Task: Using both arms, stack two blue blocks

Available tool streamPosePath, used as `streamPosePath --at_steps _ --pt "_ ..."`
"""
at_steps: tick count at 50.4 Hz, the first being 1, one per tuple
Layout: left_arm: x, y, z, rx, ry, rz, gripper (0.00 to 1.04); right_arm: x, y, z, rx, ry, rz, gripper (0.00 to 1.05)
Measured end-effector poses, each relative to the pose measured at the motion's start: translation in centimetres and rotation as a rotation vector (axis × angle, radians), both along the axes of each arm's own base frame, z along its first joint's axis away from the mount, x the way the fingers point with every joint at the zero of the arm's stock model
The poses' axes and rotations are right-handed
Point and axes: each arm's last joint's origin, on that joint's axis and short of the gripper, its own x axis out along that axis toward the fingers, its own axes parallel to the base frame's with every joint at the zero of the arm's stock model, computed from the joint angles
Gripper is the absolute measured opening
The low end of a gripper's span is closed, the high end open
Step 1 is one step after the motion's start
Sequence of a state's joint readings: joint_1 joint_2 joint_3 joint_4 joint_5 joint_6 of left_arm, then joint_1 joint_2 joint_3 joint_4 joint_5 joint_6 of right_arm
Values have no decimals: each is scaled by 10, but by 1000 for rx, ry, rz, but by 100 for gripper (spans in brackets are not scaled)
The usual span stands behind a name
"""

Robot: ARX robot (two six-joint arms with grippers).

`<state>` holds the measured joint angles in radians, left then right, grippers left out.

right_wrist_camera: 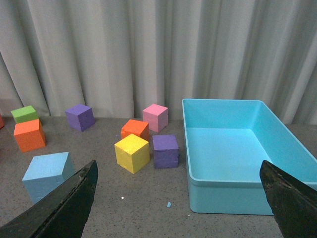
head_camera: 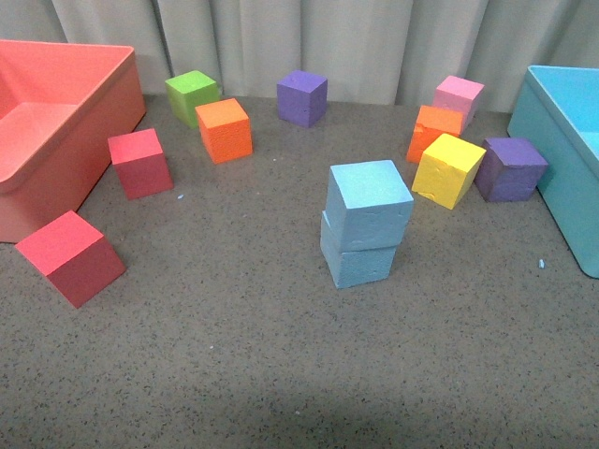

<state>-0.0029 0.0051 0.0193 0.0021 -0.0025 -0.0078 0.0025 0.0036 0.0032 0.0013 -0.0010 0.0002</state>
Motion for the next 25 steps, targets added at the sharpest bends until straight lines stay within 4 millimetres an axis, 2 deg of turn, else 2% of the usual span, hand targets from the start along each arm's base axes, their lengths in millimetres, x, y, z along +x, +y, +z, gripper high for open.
streamPosePath --at_steps 9,14,17,19,25 --pt "0 0 0 0 0 0 63 0 0 0 0 0 0 95" --pt "0 0 0 0 0 0 89 0 0 0 0 0 0 95" --pt "0 0 0 0 0 0 97 0 0 0 0 0 0 95" --pt "0 0 0 1 0 0 100 0 0 0 0 0 0 95" --pt "0 0 0 1 0 0 98 0 0 0 0 0 0 95"
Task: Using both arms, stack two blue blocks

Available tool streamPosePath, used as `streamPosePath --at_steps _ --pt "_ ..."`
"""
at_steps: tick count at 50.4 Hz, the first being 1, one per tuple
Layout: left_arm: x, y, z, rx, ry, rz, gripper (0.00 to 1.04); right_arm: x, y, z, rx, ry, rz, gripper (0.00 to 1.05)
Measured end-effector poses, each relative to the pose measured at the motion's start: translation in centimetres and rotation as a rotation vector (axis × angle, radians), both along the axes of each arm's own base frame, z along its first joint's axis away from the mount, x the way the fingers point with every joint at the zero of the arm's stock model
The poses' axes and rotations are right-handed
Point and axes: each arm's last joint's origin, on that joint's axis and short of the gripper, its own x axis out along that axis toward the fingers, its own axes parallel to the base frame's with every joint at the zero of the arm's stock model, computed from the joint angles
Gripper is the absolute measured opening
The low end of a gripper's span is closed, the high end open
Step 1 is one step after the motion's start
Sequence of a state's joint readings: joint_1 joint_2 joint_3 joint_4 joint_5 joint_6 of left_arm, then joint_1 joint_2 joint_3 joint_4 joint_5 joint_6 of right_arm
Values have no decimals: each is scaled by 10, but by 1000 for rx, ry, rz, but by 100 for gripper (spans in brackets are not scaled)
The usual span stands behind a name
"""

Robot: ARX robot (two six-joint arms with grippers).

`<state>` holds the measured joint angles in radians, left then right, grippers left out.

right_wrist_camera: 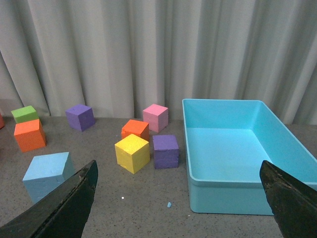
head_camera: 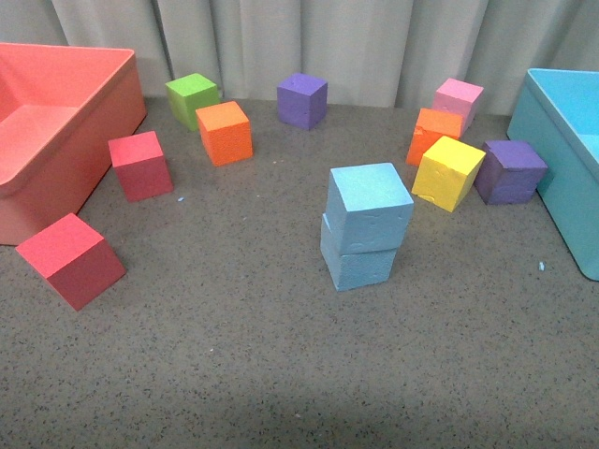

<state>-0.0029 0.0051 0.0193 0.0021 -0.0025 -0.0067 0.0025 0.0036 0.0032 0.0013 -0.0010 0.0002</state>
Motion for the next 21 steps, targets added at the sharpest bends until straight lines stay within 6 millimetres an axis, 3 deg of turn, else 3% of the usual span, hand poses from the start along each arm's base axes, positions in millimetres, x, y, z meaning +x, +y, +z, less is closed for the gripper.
streamPosePath --at_steps 21 --pt "0 0 0 0 0 0 98 0 0 0 0 0 0 95"
